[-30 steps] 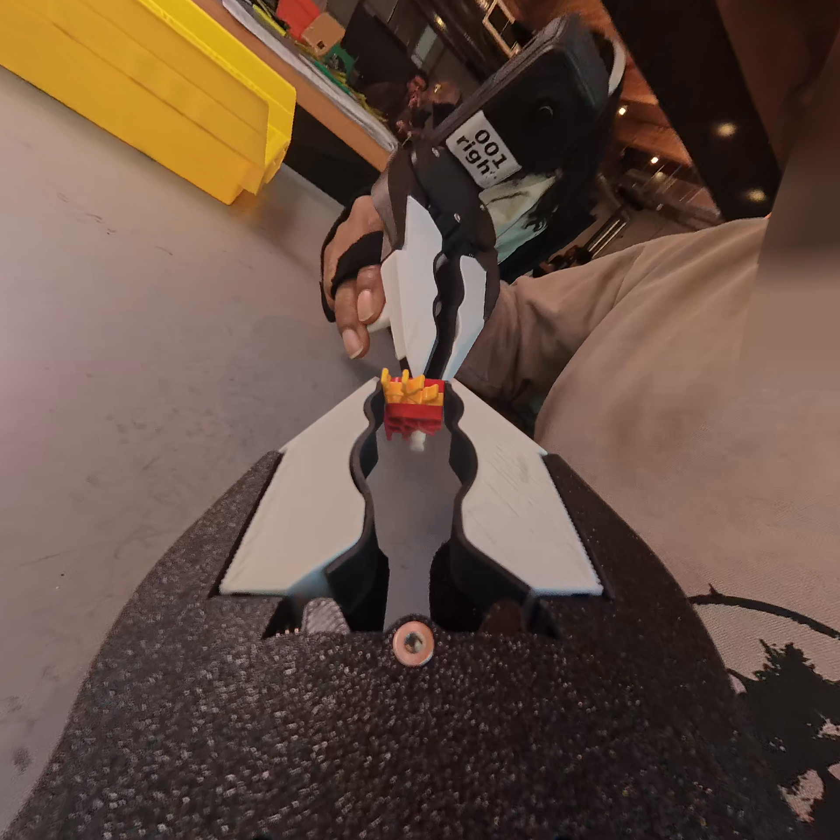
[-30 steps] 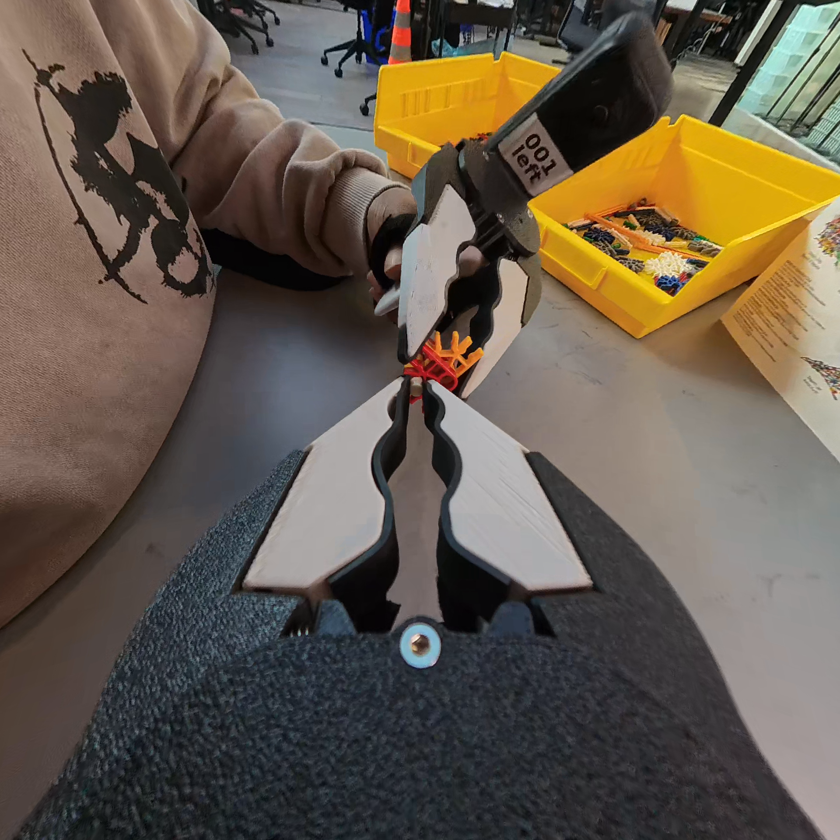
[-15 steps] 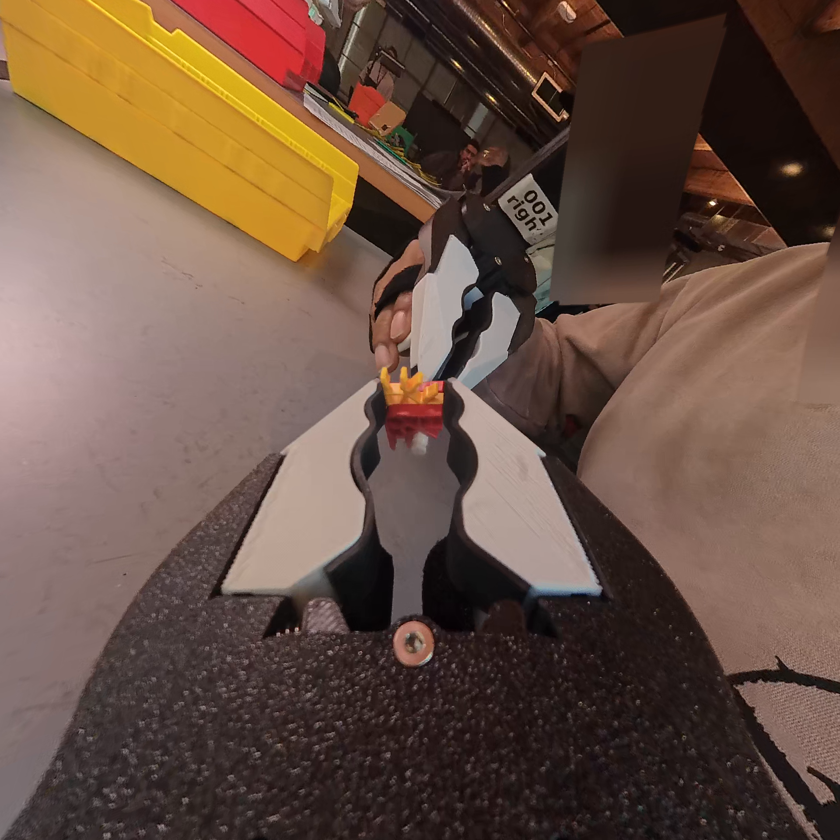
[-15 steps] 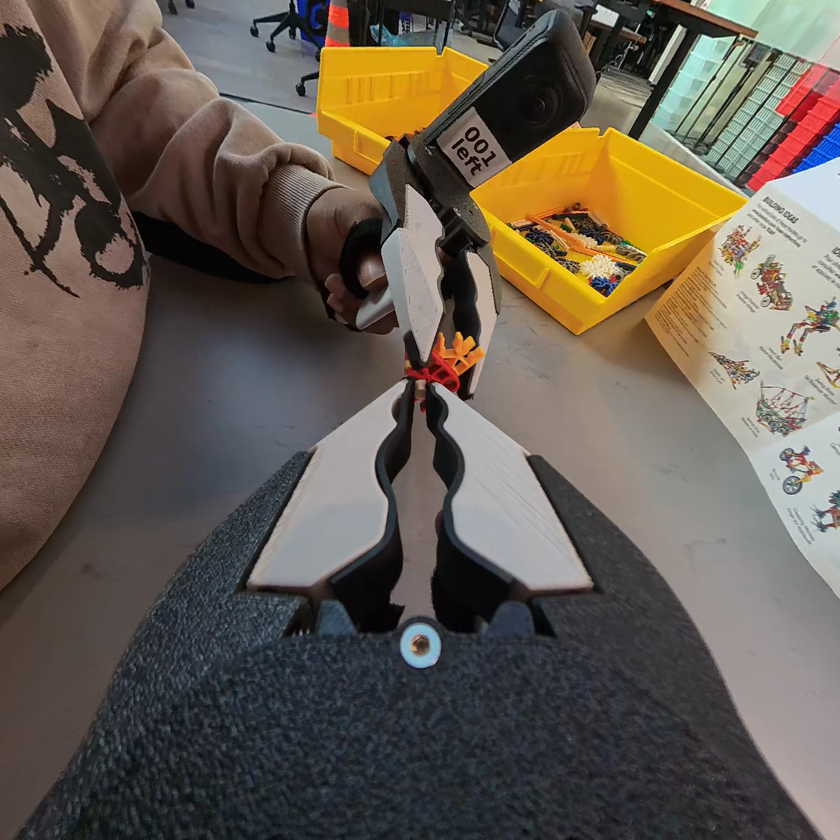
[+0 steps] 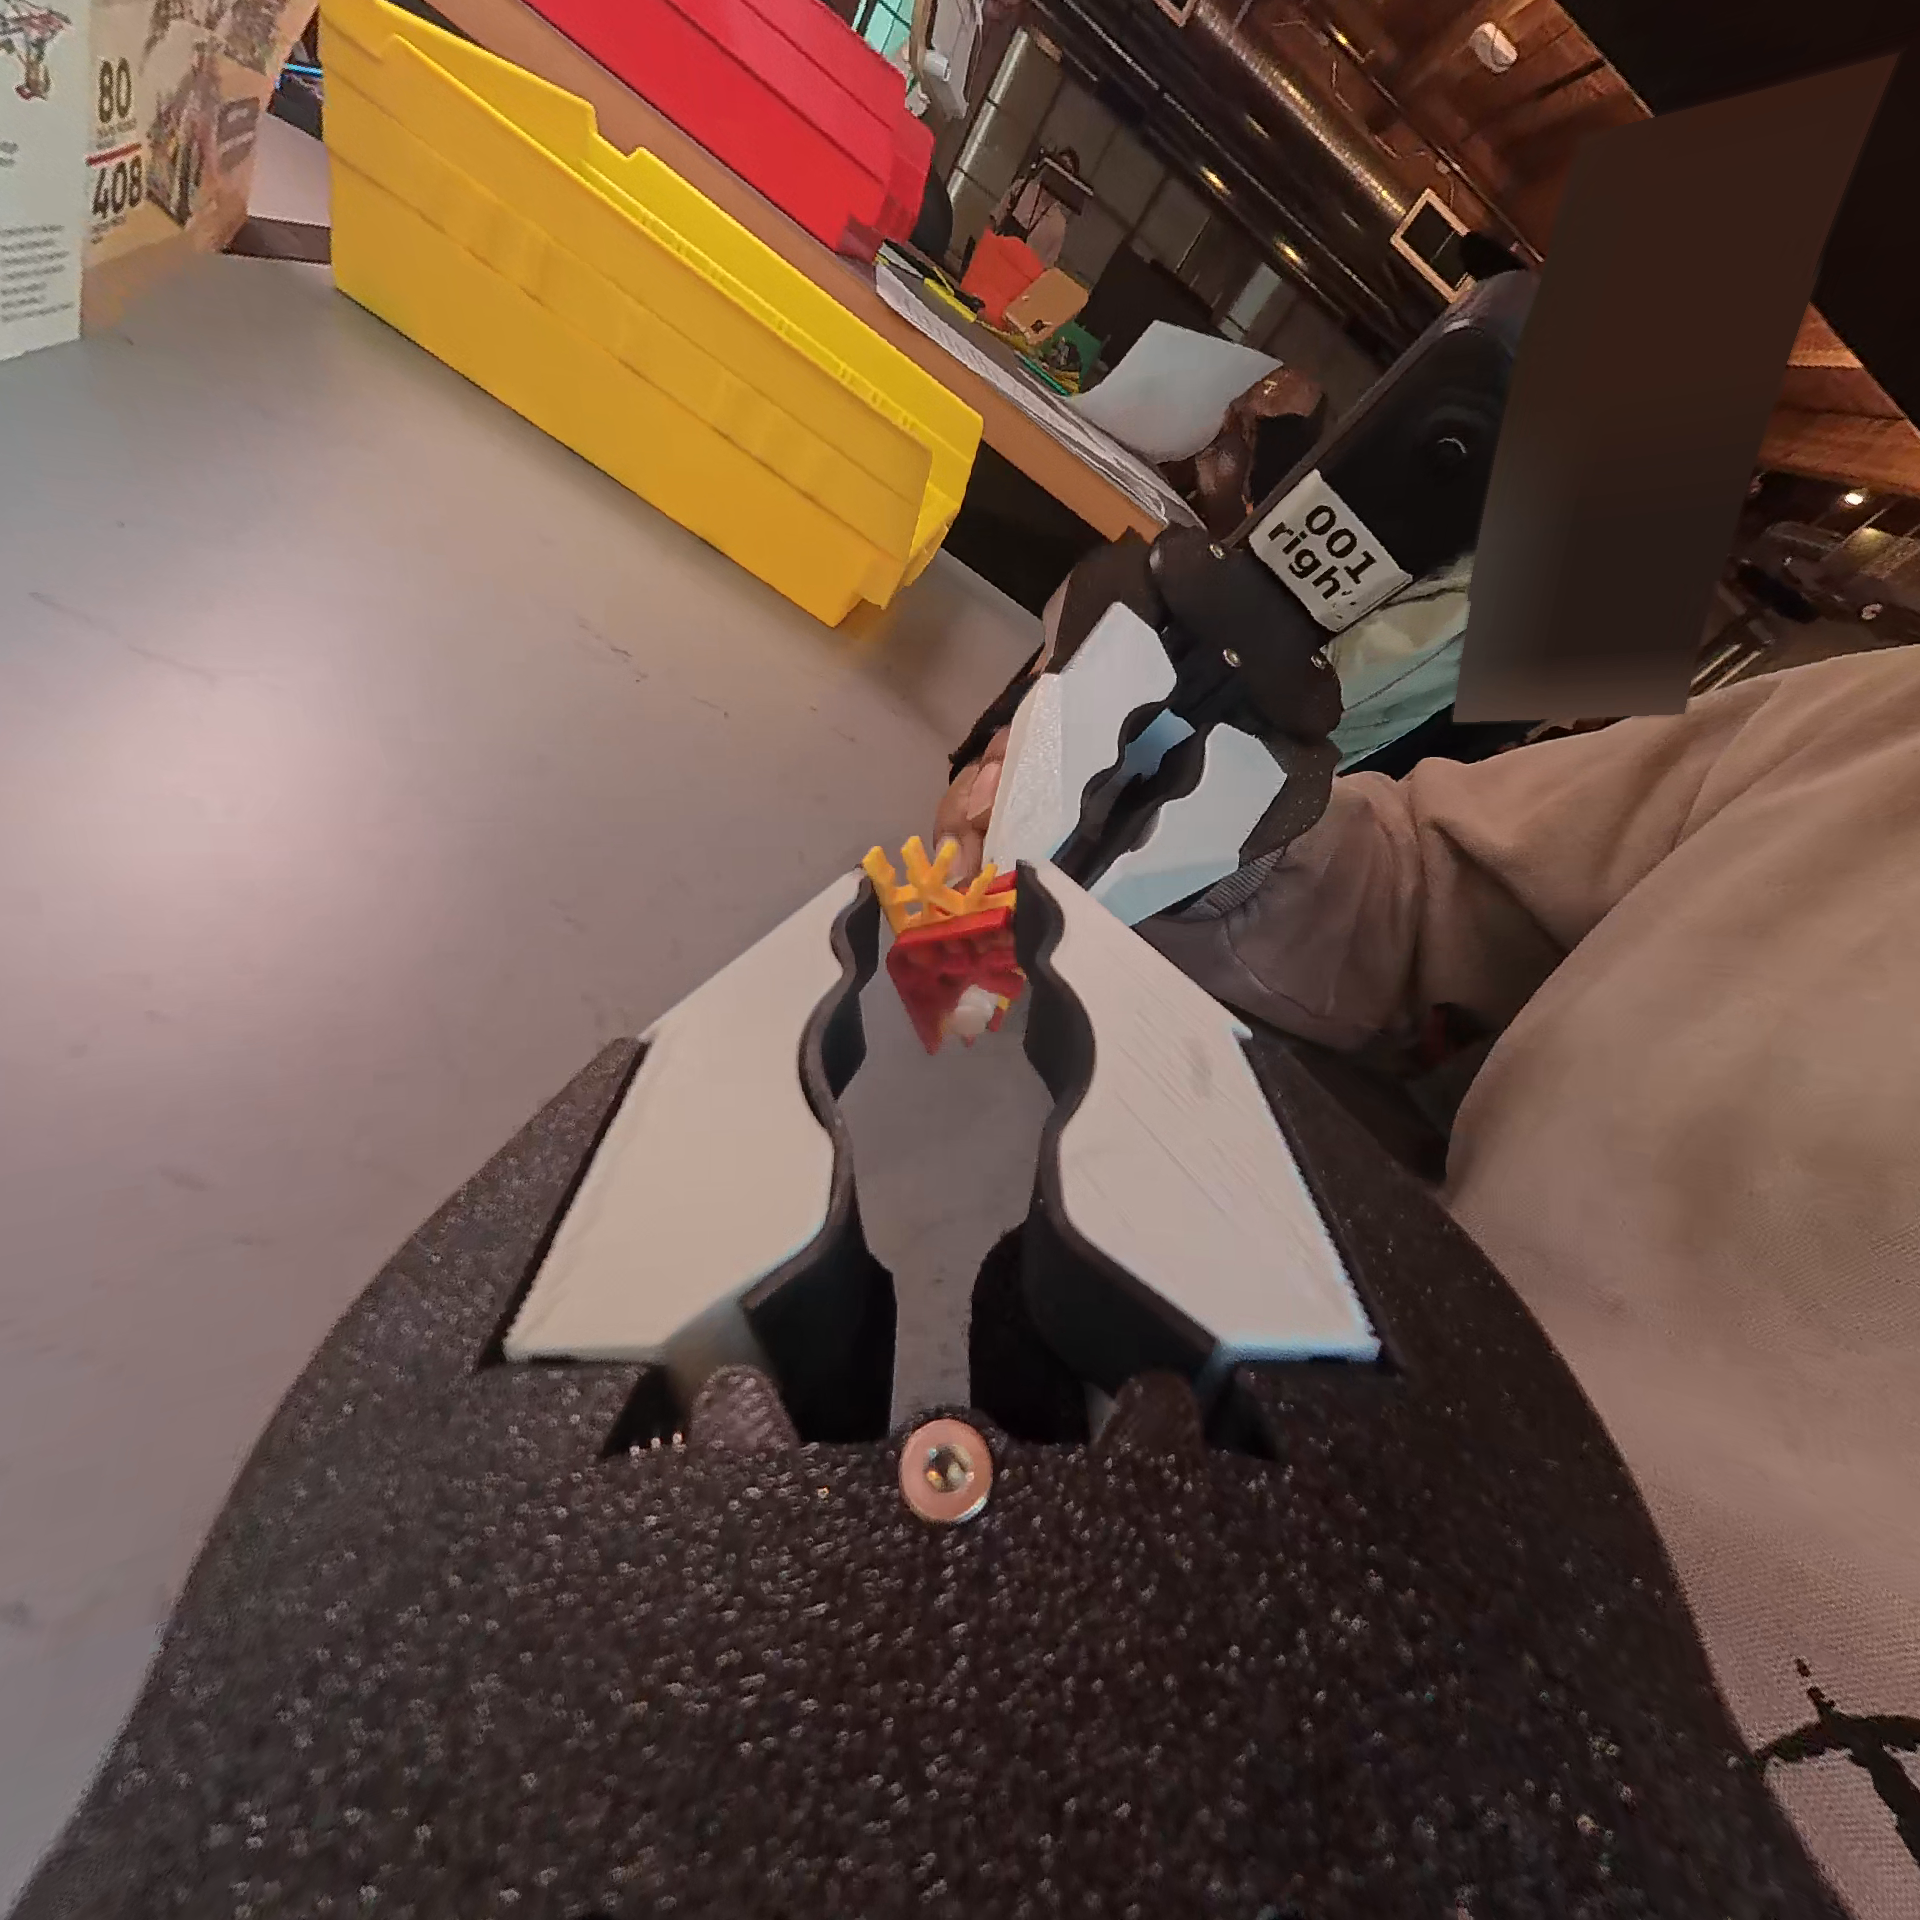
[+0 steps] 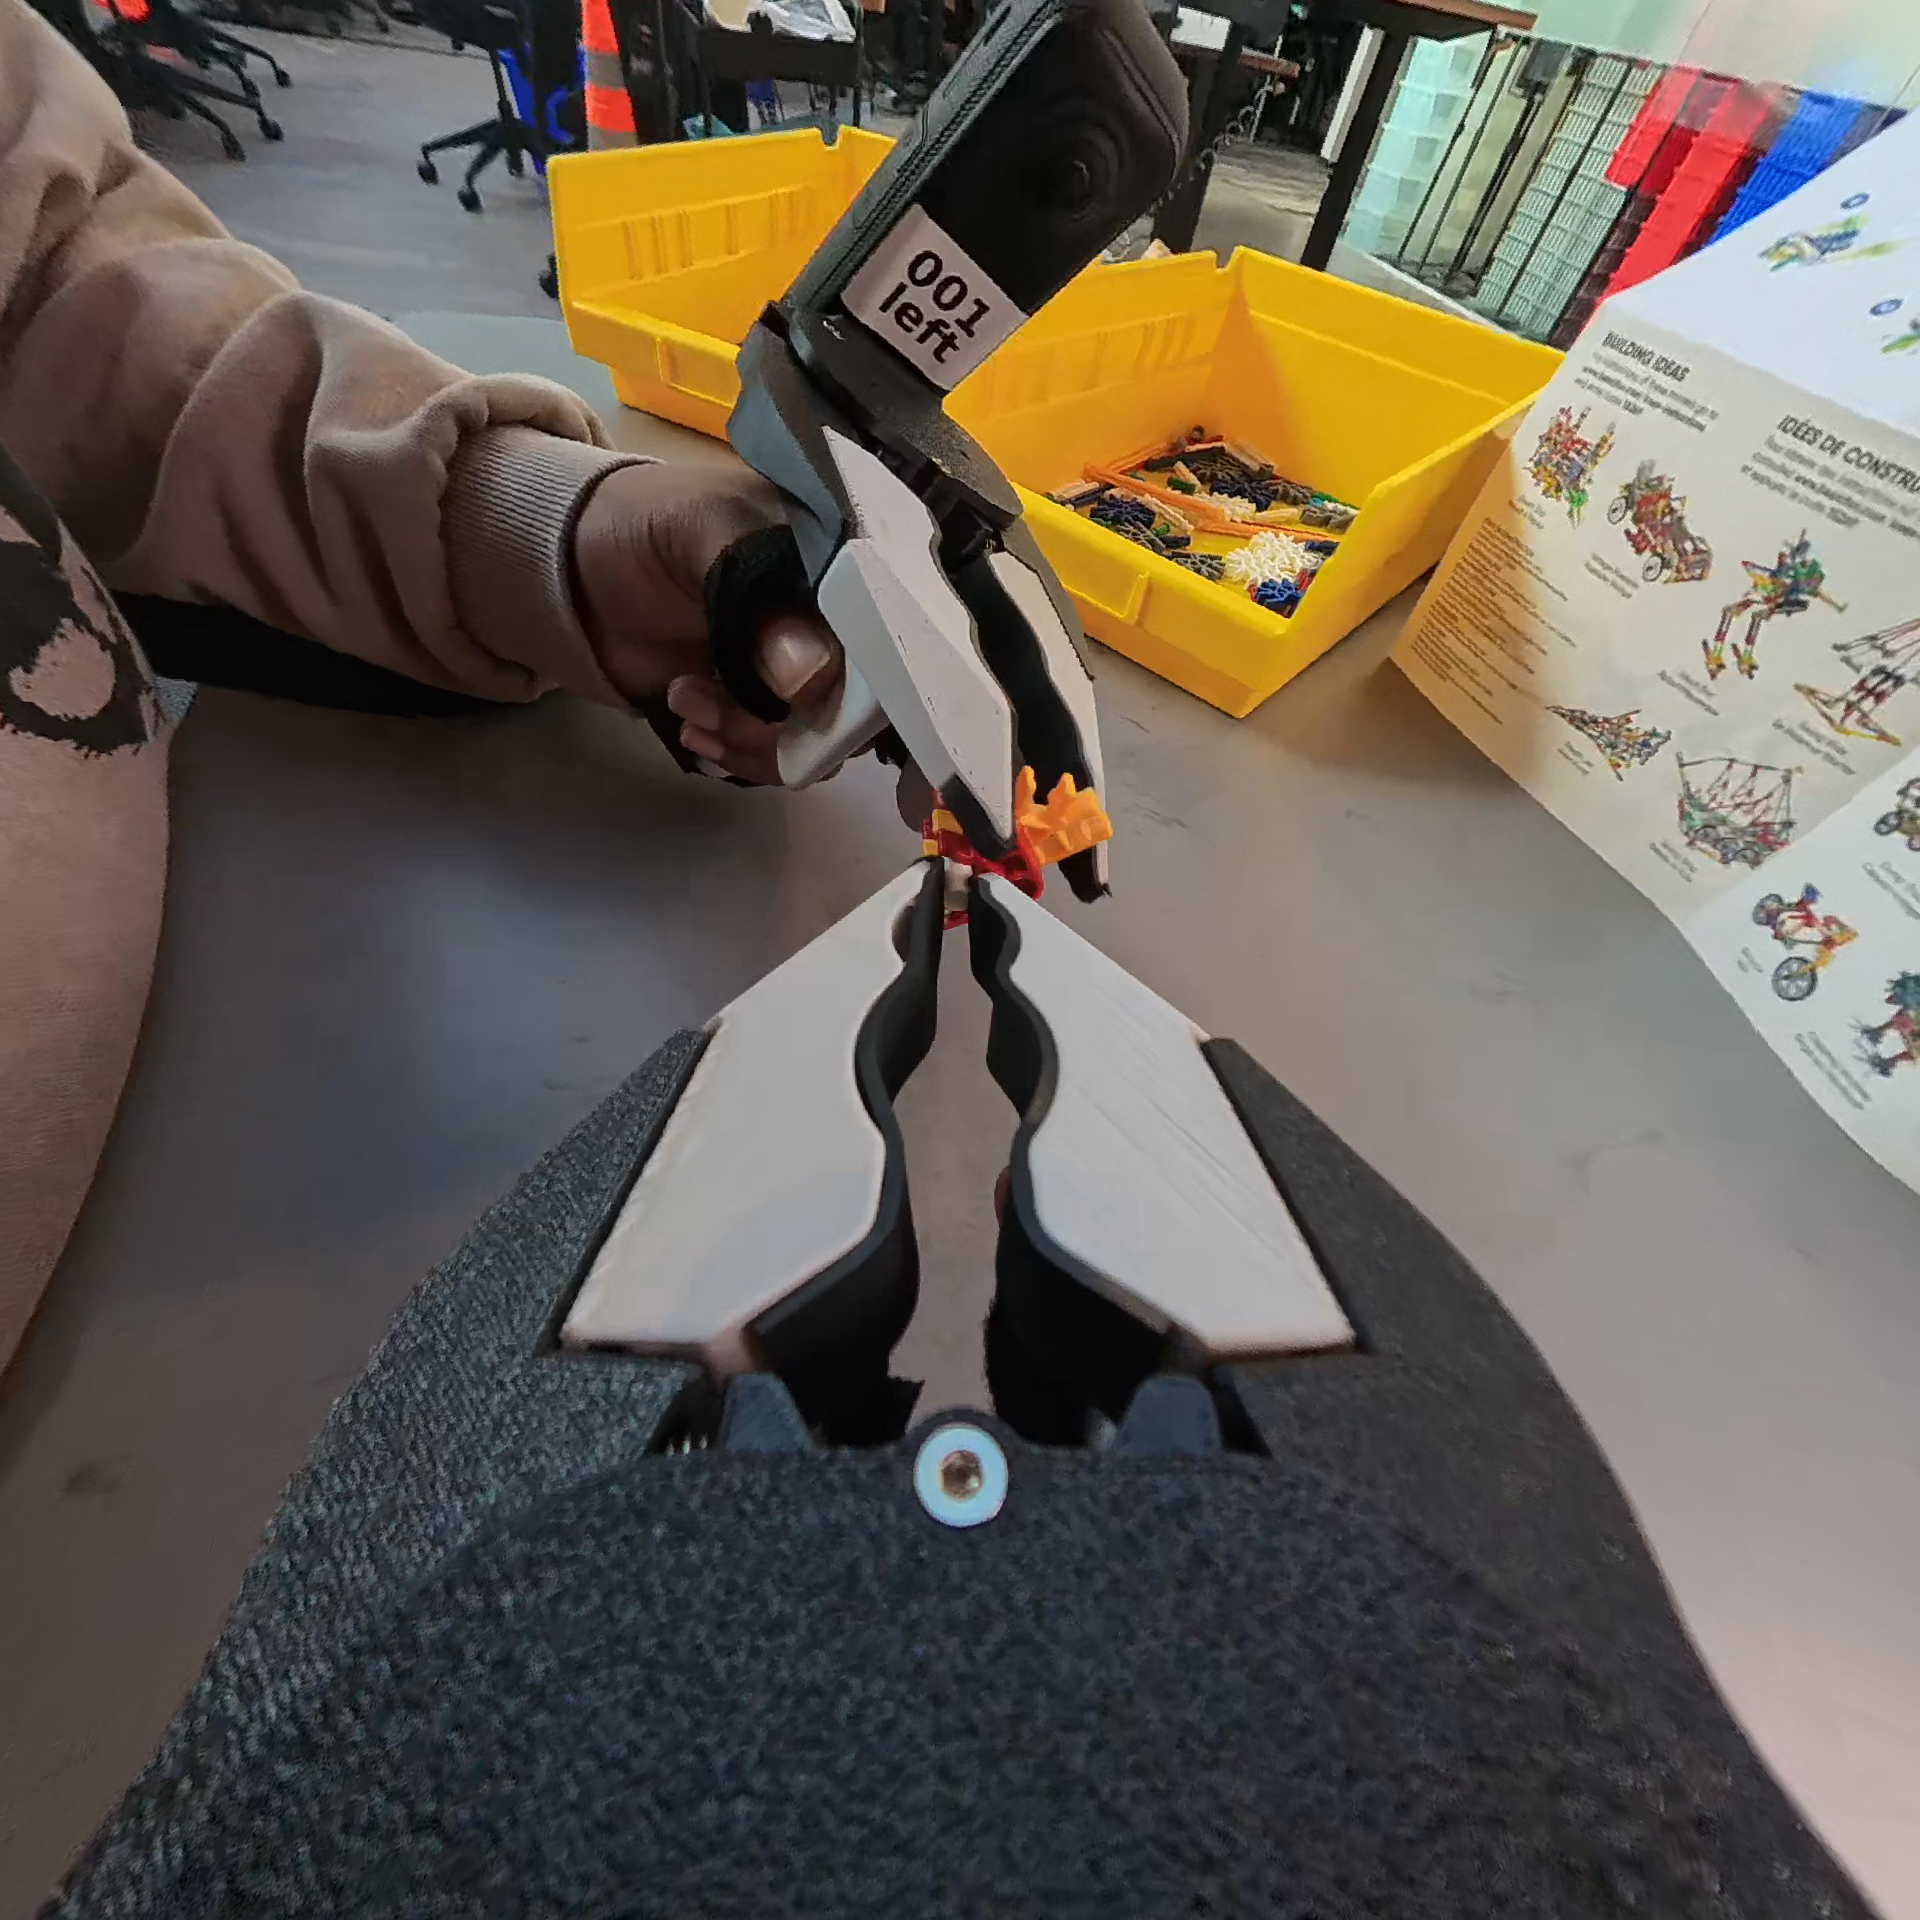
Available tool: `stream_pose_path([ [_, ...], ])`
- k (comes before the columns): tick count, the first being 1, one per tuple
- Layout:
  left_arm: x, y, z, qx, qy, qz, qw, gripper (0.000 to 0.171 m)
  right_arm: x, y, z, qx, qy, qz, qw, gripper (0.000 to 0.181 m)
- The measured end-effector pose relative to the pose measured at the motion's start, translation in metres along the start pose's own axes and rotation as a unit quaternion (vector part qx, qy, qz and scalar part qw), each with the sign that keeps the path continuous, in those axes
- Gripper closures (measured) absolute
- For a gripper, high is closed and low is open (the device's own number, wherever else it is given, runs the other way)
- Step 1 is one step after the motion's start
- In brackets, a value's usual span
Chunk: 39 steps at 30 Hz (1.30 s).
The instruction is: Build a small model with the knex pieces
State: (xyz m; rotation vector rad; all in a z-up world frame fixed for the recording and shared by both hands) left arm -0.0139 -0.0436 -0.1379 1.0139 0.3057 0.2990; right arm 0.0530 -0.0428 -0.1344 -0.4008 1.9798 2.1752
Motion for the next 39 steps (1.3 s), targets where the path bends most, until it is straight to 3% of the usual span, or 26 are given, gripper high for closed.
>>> stream_pose_path([
  [15, 0.0, -0.007, -0.012, 0.019, 0.059, -0.019, 0.998, 0.151, 0.009, -0.002, -0.002, 0.008, -0.046, -0.019, 0.999, 0.181],
  [16, 0.002, -0.011, -0.02, 0.035, 0.098, -0.036, 0.994, 0.171, 0.01, 0.0, -0.005, 0.013, -0.034, -0.007, 0.999, 0.181],
  [17, 0.004, -0.015, -0.034, 0.06, 0.165, -0.063, 0.982, 0.171, 0.011, 0.024, -0.033, 0.042, 0.067, 0.065, 0.995, 0.181],
  [18, 0.007, -0.007, -0.032, 0.051, 0.145, -0.053, 0.987, 0.171, 0.024, 0.026, -0.05, -0.014, 0.066, 0.037, 0.997, 0.181],
  [19, 0.008, 0.003, -0.025, 0.033, 0.115, -0.03, 0.992, 0.171, 0.031, 0.013, -0.044, -0.119, 0.005, -0.01, 0.993, 0.181],
  [21, 0.007, 0.004, -0.024, 0.056, 0.12, -0.042, 0.99, 0.171, 0.014, 0.004, -0.016, -0.015, 0.008, -0.009, 1.0, 0.181],
  [27, 0.0, 0.007, -0.031, 0.043, 0.133, -0.019, 0.99, 0.171, 0.006, 0.01, -0.006, -0.023, -0.004, 0.008, 1.0, 0.181],
  [33, -0.022, 0.02, -0.034, 0.049, 0.145, 0.019, 0.988, 0.153, 0.002, -0.003, 0.01, 0.025, -0.019, 0.006, 0.999, 0.181],
  [39, -0.022, 0.015, -0.029, 0.061, 0.143, 0.02, 0.988, 0.137, 0.008, -0.008, 0.013, 0.013, -0.038, -0.009, 0.999, 0.181],
])
Point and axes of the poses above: each gripper's, where its closed fingertips meet, x out along the fingers, y out of its top, z = x × y across the jaws, the point moved 4 cm from there along -x, back along the fingers, and after that the axes turned 3 degrees about x, right-handed, at the moved point
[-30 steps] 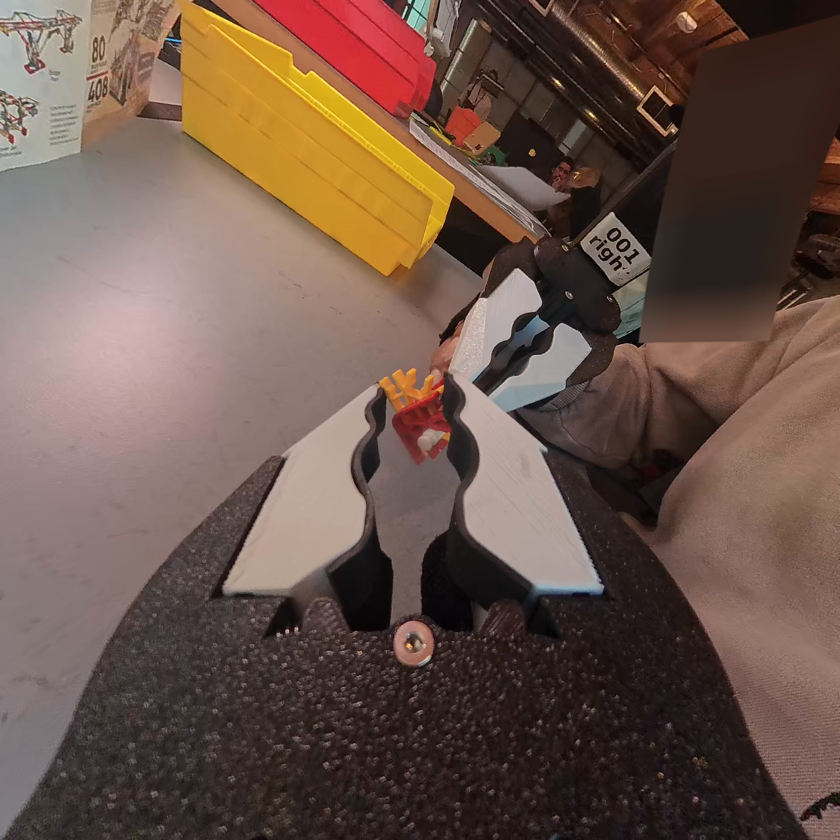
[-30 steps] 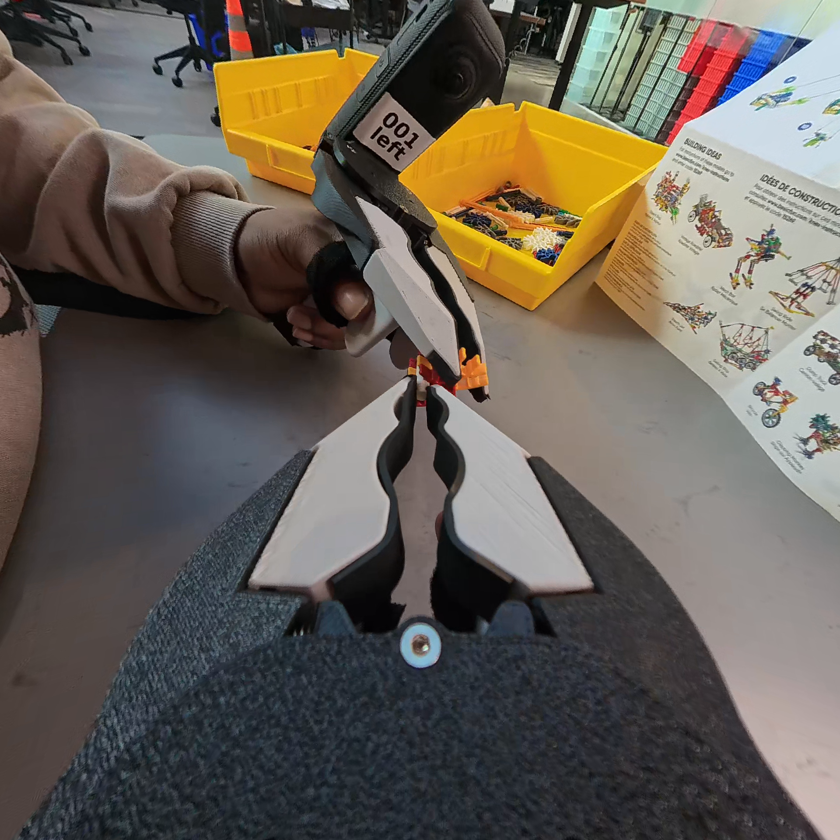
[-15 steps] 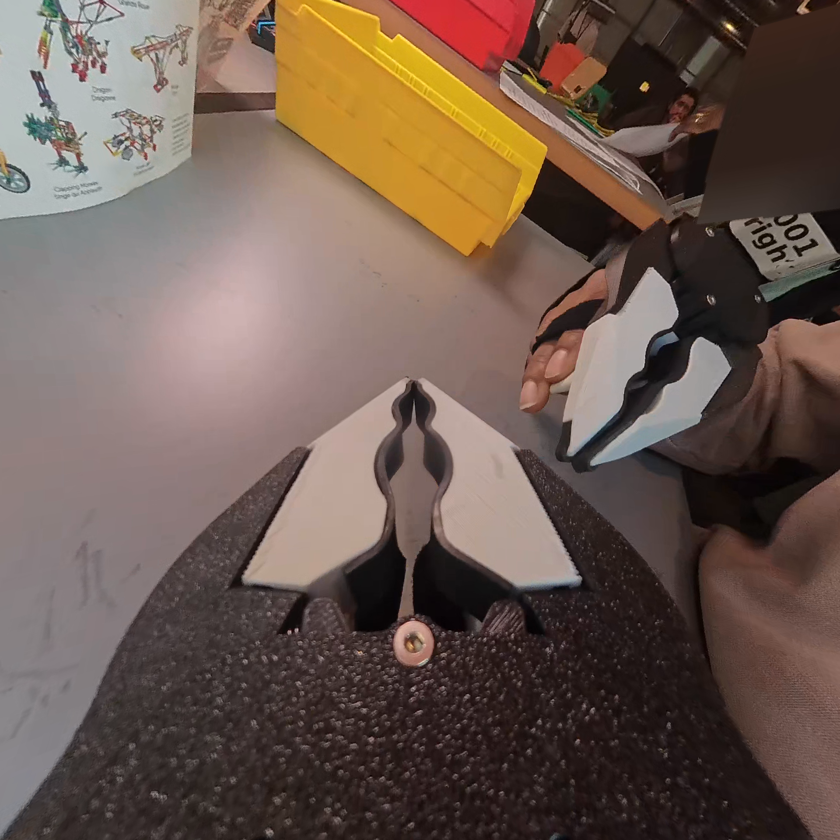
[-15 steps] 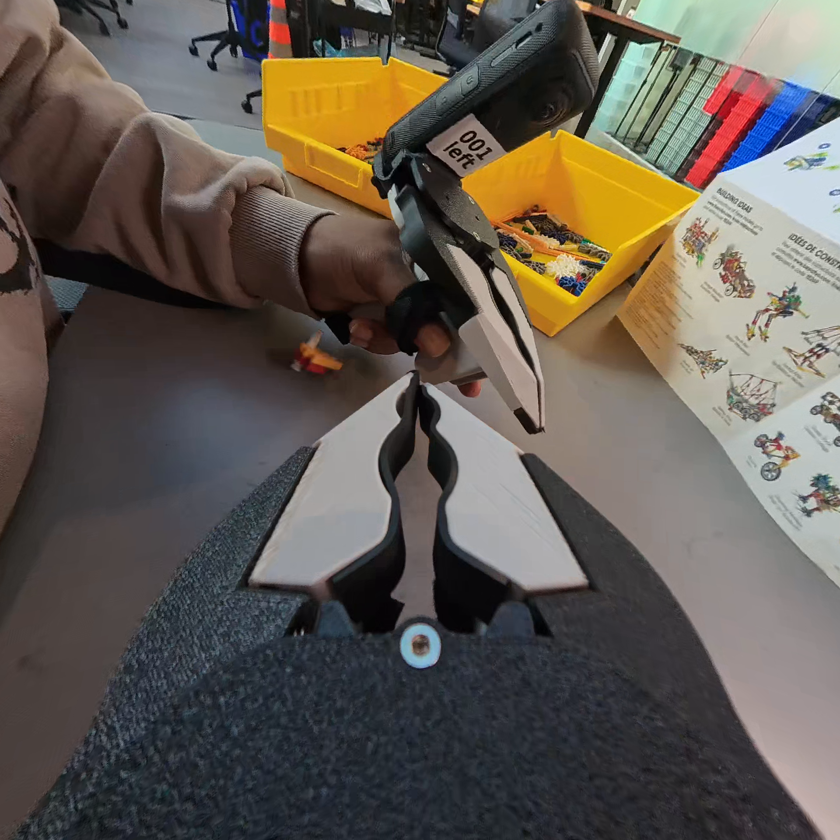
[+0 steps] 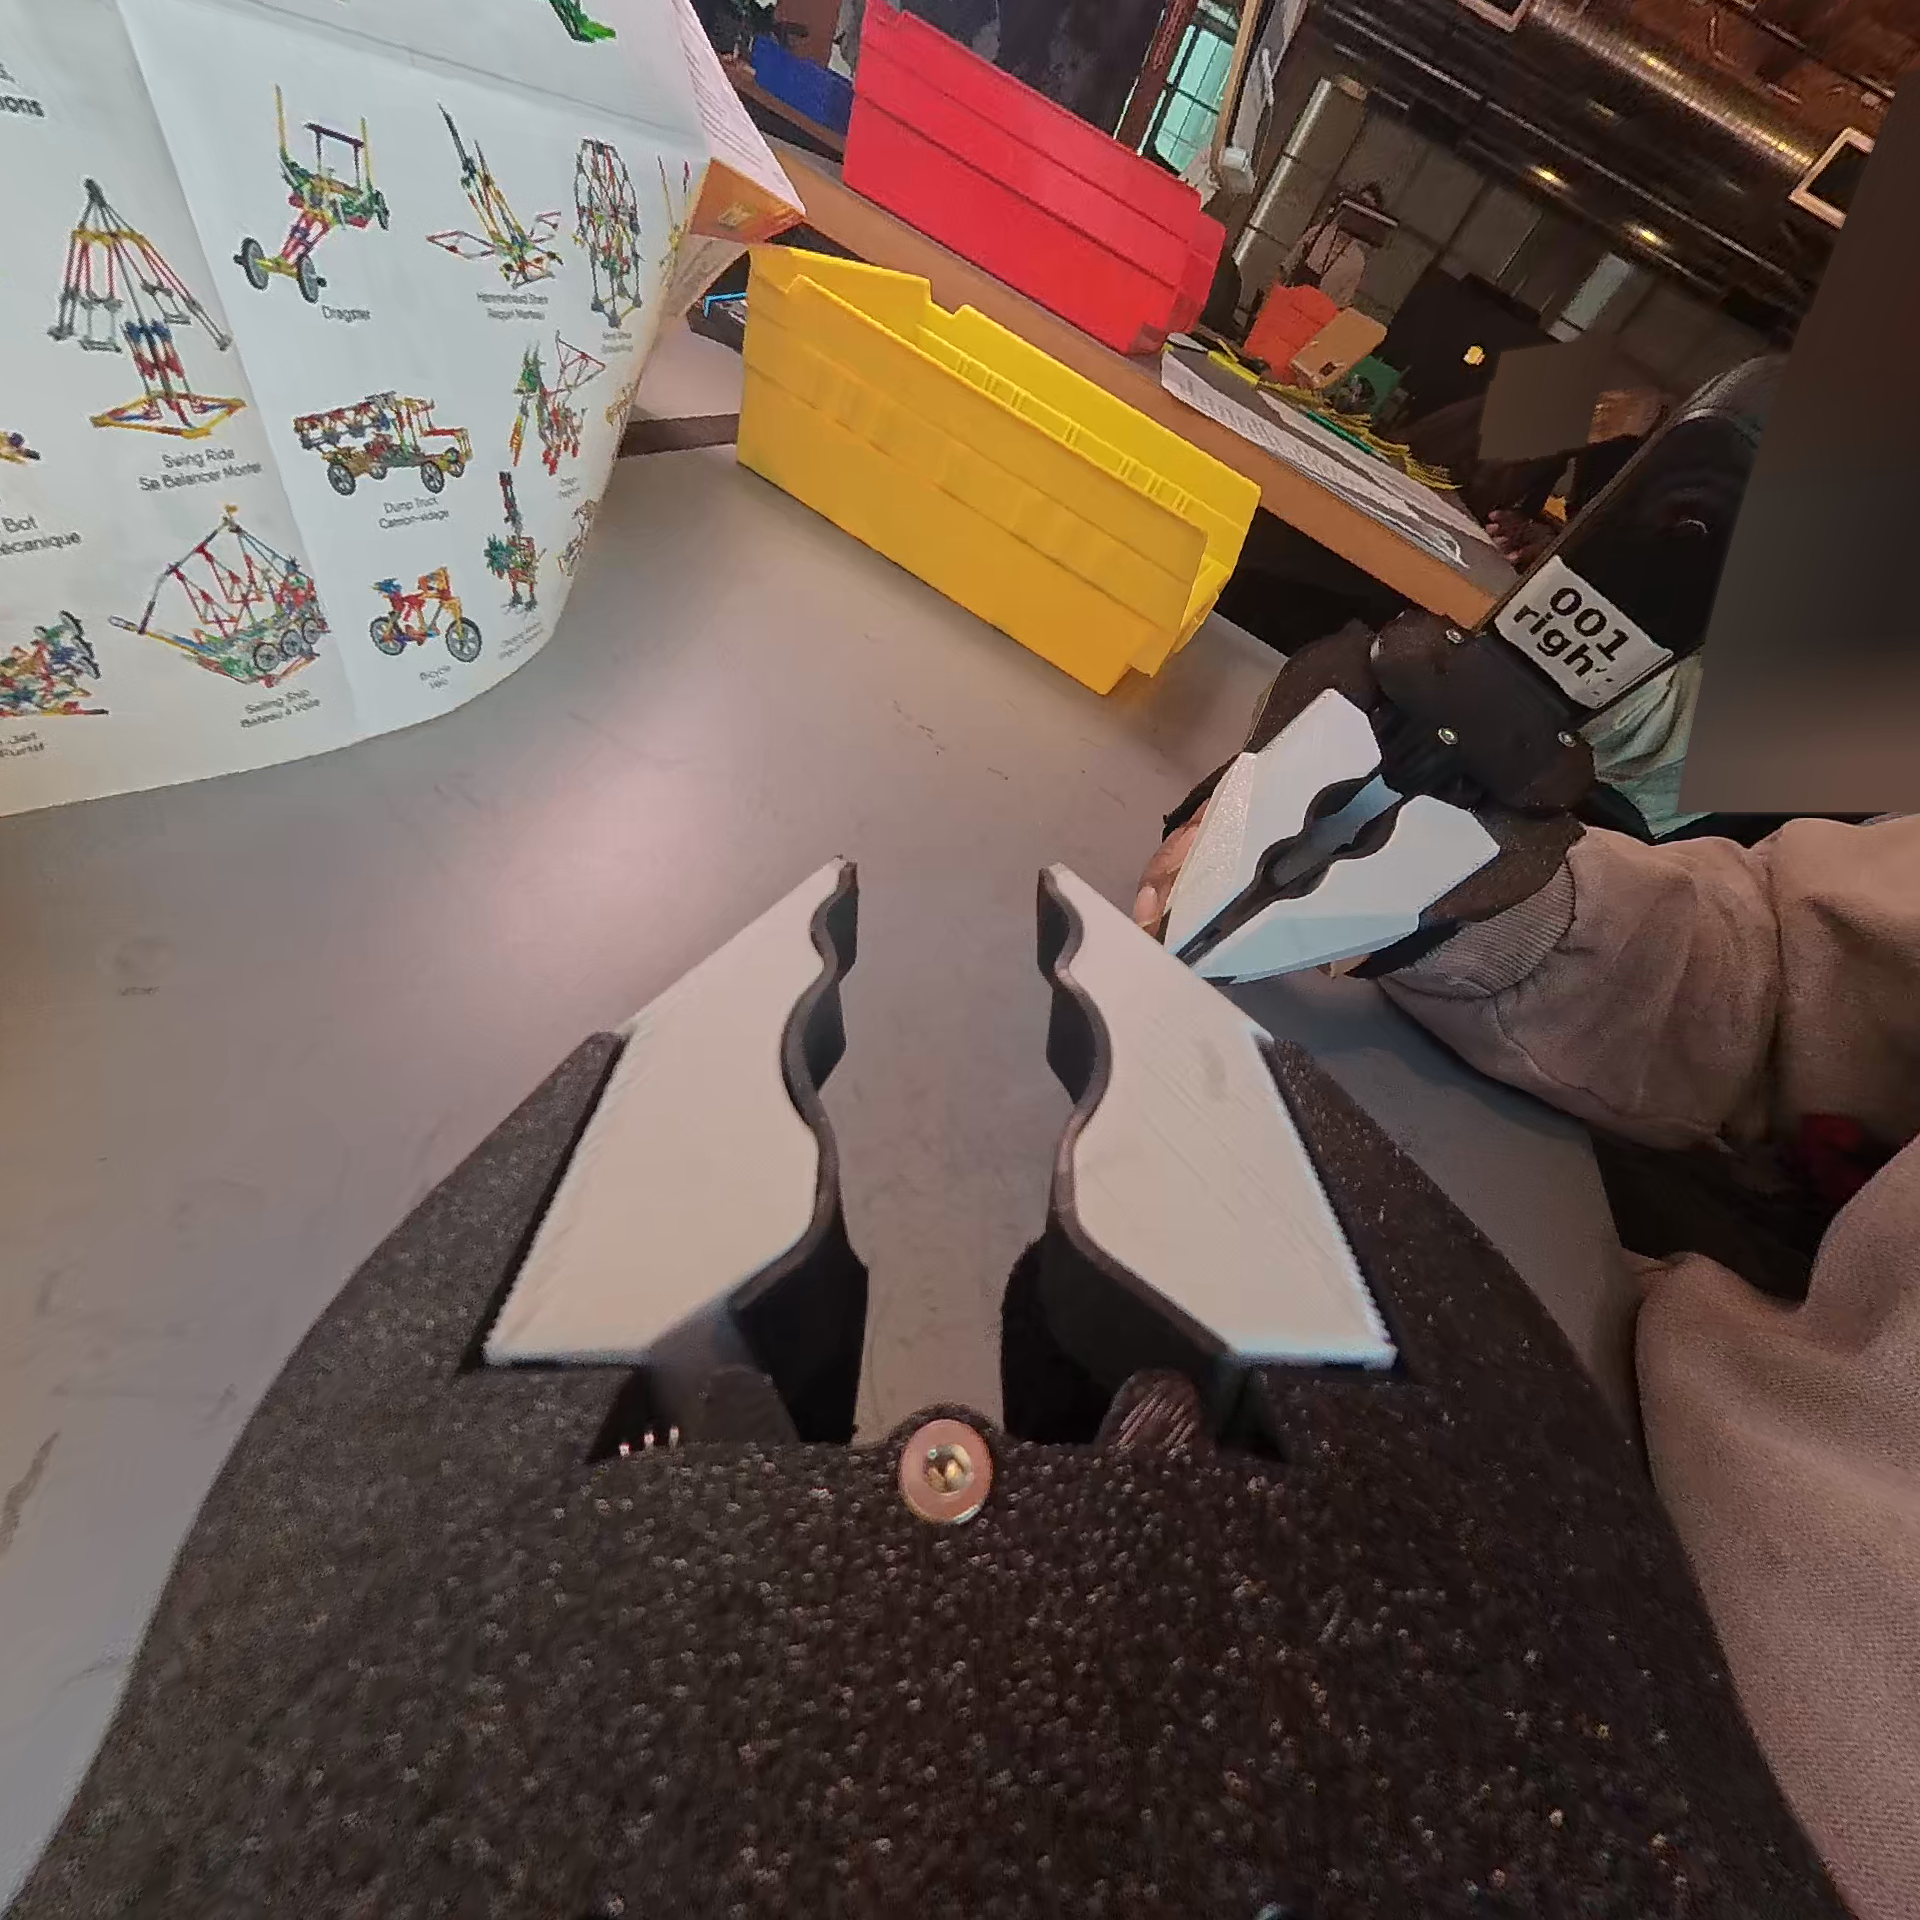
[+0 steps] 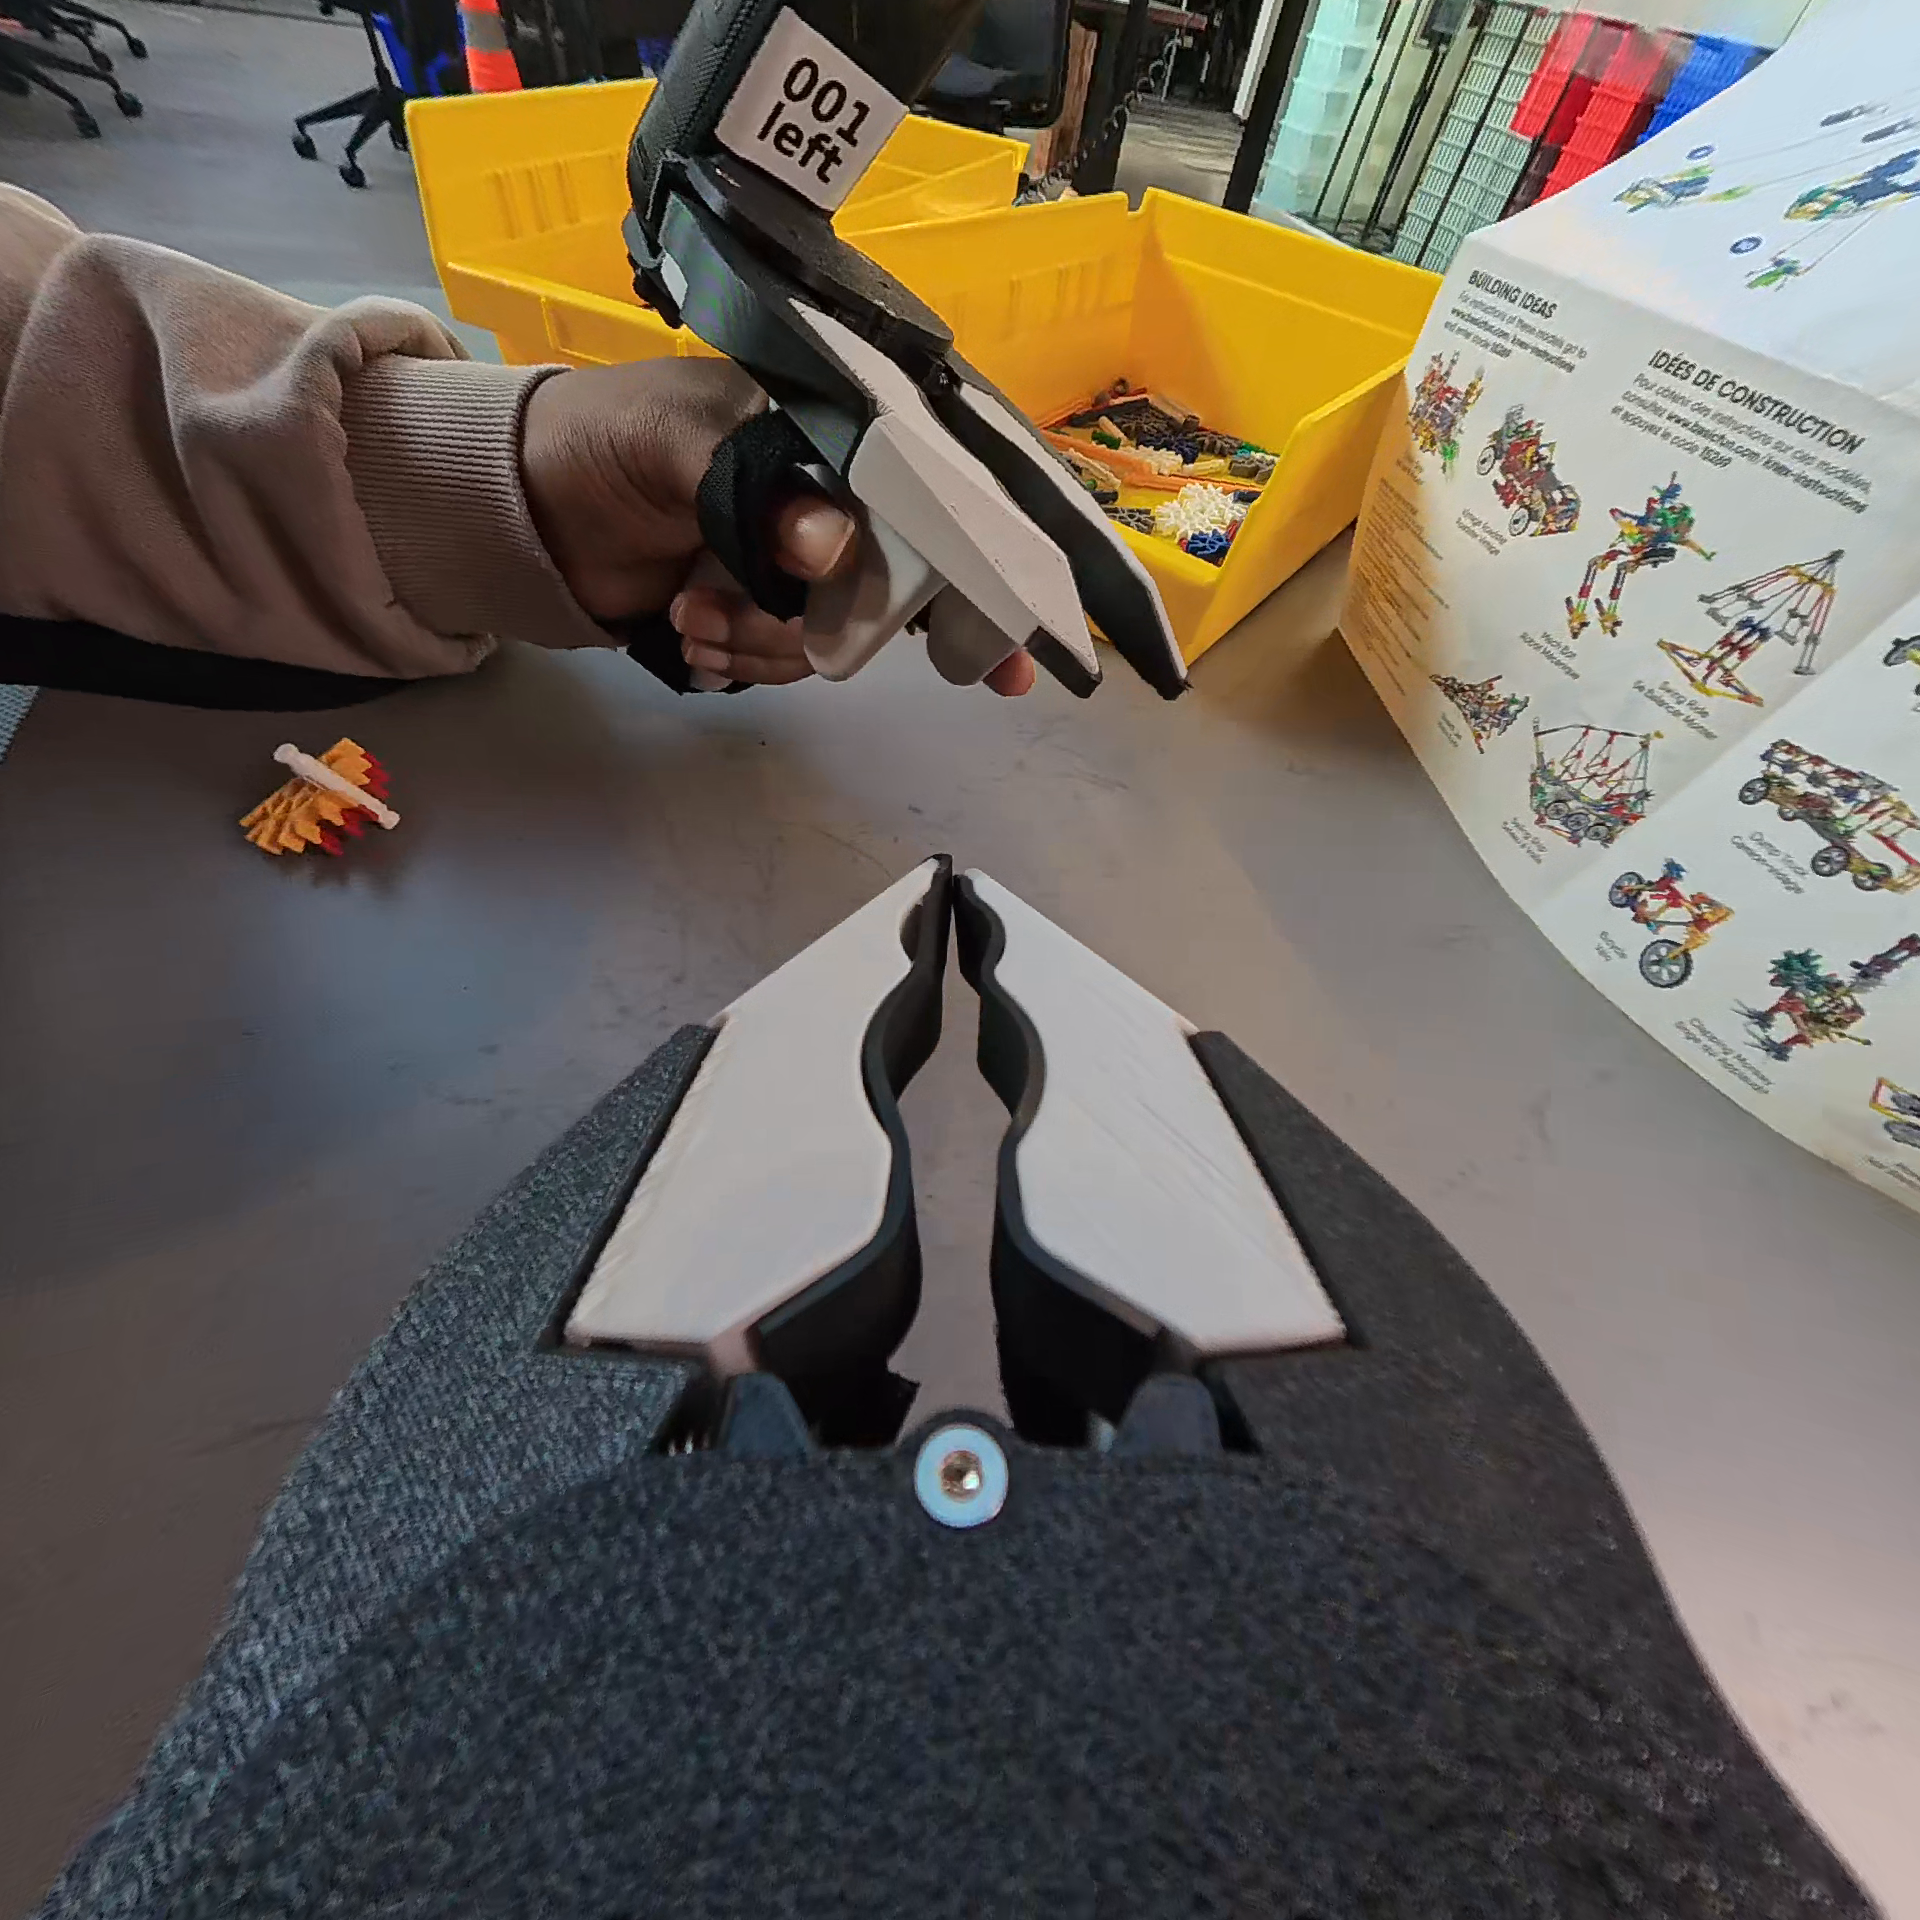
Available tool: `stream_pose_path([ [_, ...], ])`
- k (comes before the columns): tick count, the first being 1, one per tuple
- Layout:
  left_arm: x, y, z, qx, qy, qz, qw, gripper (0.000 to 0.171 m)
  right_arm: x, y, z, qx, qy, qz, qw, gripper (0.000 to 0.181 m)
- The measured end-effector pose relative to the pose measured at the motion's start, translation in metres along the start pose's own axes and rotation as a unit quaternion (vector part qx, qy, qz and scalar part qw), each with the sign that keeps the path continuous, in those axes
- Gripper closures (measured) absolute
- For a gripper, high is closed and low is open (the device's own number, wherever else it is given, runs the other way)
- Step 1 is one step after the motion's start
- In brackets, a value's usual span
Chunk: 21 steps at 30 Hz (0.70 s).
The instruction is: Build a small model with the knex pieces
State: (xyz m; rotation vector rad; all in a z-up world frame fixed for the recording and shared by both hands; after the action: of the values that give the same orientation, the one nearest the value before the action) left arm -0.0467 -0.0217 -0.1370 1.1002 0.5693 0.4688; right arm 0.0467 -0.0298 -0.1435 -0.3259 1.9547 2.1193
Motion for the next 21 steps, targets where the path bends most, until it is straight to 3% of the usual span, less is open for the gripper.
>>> stream_pose_path([
  [6, 0.003, 0.002, 0.003, 0.029, 0.014, 0.006, 0.999, 0.125, -0.004, 0.001, 0.004, -0.005, -0.023, 0.012, 1.0, 0.181],
  [10, 0.003, 0.003, 0.005, 0.04, 0.021, 0.018, 0.999, 0.12, -0.005, 0.003, 0.008, 0.003, -0.034, 0.023, 0.999, 0.171],
  [14, 0.005, 0.0, 0.006, 0.046, 0.02, 0.015, 0.999, 0.119, -0.007, 0.007, 0.011, 0.018, -0.042, 0.041, 0.998, 0.15],
  [21, 0.006, -0.003, 0.002, 0.056, 0.038, 0.019, 0.998, 0.108, -0.011, 0.016, 0.015, 0.053, -0.064, 0.069, 0.994, 0.087],
])
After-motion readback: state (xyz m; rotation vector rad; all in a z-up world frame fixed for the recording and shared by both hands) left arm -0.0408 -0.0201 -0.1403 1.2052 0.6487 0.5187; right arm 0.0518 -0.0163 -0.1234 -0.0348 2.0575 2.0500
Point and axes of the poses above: each gripper's, where its closed fingertips meet, x out along the fingers, y out of its top, z = x × y across the jaws, the point moved 4 cm from there along -x, back along the fingers, and after that the axes turned 3 degrees about x, right-handed, at the moved point
